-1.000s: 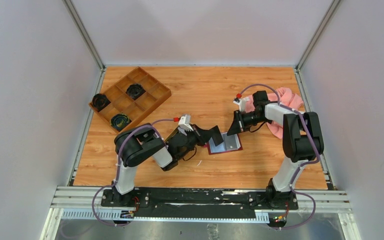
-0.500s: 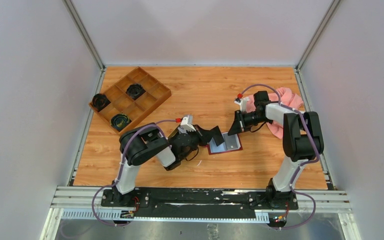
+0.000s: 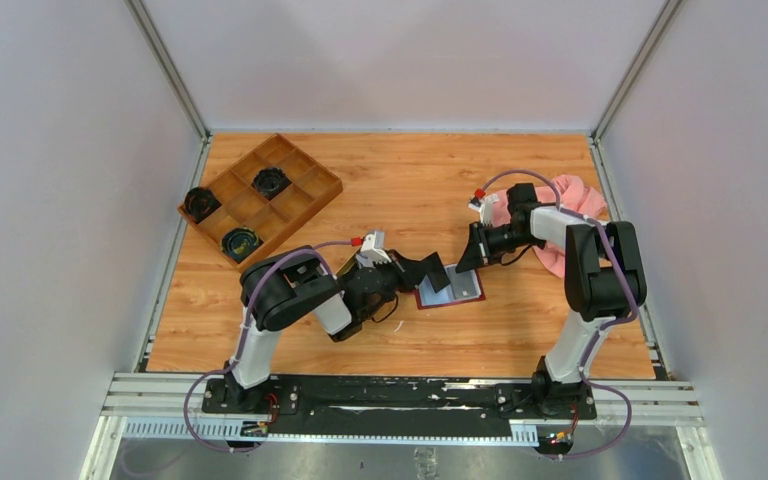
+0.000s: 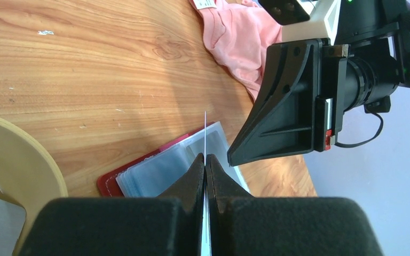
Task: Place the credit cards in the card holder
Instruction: Insert the credit card into the card holder.
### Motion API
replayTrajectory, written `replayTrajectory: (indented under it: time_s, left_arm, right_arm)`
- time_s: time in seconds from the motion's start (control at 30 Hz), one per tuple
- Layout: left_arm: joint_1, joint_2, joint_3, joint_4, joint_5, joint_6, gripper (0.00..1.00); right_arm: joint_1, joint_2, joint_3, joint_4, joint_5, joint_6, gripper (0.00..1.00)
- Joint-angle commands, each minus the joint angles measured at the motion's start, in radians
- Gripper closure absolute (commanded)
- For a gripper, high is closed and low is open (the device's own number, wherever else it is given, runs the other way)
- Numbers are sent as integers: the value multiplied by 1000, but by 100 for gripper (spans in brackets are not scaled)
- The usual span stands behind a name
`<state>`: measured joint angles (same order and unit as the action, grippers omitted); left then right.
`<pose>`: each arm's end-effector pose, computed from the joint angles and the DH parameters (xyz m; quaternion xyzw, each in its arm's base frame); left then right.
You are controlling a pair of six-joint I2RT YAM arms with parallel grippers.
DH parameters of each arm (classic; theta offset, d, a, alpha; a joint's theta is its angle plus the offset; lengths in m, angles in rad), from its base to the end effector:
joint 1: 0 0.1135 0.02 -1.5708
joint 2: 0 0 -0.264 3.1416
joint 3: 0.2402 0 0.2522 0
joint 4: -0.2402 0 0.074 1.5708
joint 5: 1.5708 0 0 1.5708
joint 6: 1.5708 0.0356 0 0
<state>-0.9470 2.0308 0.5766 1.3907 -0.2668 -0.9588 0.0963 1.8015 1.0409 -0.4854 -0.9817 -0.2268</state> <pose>0.2024 -0.2651 0.1069 -0.0953 0.7222 -0.4966 0.4720 0.3247 0.0611 0.1562 -0.2152 0.8467 0.4549 0.1726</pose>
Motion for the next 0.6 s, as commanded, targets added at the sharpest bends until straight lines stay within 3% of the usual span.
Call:
replayTrajectory:
  time_s: [0.0,0.57]
  left_arm:
    - [-12,2,-20,49,-37,-8,100]
    - [-22,44,11,8,-29,-34,100]
  right_arm:
    - [-16,22,29,-30,8,3,96]
    - [-17,28,31,-32,4,3,96]
